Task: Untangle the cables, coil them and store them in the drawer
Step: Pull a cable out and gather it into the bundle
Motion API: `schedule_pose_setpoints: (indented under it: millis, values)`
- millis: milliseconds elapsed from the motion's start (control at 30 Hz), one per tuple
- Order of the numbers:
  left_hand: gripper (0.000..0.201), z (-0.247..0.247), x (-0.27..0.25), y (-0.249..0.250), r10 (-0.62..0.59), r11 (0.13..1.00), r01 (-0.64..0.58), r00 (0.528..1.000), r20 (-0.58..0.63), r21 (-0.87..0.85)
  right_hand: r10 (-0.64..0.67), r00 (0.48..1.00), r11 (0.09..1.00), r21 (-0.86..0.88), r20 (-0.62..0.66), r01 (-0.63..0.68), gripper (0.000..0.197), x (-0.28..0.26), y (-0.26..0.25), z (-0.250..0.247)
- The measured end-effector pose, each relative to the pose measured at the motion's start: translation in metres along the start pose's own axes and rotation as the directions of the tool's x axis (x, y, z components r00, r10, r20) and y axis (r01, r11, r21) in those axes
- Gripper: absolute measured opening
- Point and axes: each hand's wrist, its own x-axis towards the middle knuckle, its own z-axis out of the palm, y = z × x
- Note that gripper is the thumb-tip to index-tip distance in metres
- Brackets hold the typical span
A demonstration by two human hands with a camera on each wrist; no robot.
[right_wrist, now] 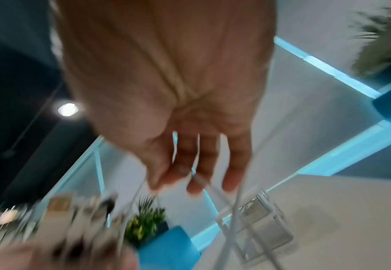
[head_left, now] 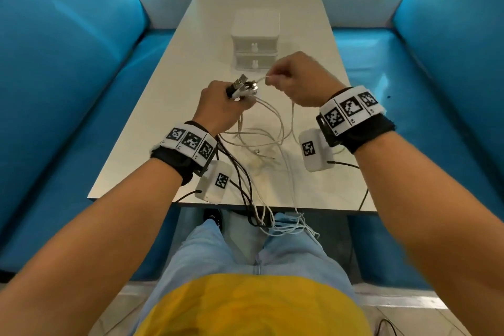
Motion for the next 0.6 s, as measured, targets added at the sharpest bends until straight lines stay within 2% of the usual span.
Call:
schedule_pose_setpoints:
  millis: [67,100,233,300,367,400,467,500,533,600]
  values:
    - [0.02,-0.002,-0.001,-0.004,-0.039,0.999,0.039,0.997,0.065,0.006,0.02,0.969,0.985,0.169,-0.248,0.023,0.011,0.001,0.003,-0.009]
    - [0.02,-0.003,-0.002,-0.003,-0.058,0.998,0.058,0.995,0.081,-0.004,0.042,0.945,0.972,0.233,-0.323,0.036,0.01,0.002,0.004,-0.014]
    - [0.015,-0.002,-0.004,0.002,-0.056,0.998,0.051,0.987,0.149,0.039,0.168,0.839,0.929,0.368,-0.517,0.041,0.012,0.005,0.01,-0.019]
    - [0.012,-0.003,-0.005,0.004,-0.05,0.997,0.041,0.983,0.175,0.06,0.222,0.789,0.929,0.371,-0.573,0.008,0.011,0.004,0.012,-0.016]
    - [0.015,-0.004,-0.004,0.004,-0.055,0.998,0.048,0.986,0.157,0.048,0.207,0.801,0.971,0.222,-0.562,-0.095,0.014,-0.003,0.016,-0.008]
    - [0.018,-0.005,-0.004,0.004,-0.047,0.998,0.041,0.989,0.139,0.041,0.15,0.838,0.988,0.106,-0.524,-0.11,0.027,-0.006,0.016,-0.003]
    - [0.022,-0.005,-0.005,0.007,-0.017,0.999,0.011,0.992,0.125,0.05,-0.022,0.923,0.993,-0.116,-0.384,-0.024,0.051,-0.013,0.008,0.01]
    - [0.021,-0.004,-0.006,0.01,0.001,0.998,-0.01,0.992,0.124,0.066,-0.085,0.949,0.978,-0.207,-0.304,0.021,0.056,-0.014,0.003,0.017]
    - [0.018,-0.003,-0.007,0.012,0.017,0.996,-0.027,0.992,0.123,0.084,-0.114,0.968,0.958,-0.284,-0.224,0.047,0.054,-0.016,-0.003,0.021]
    - [0.023,-0.002,-0.008,0.015,0.043,0.993,-0.054,0.994,0.101,0.106,-0.087,0.99,0.933,-0.357,-0.115,0.04,0.043,-0.017,-0.008,0.025]
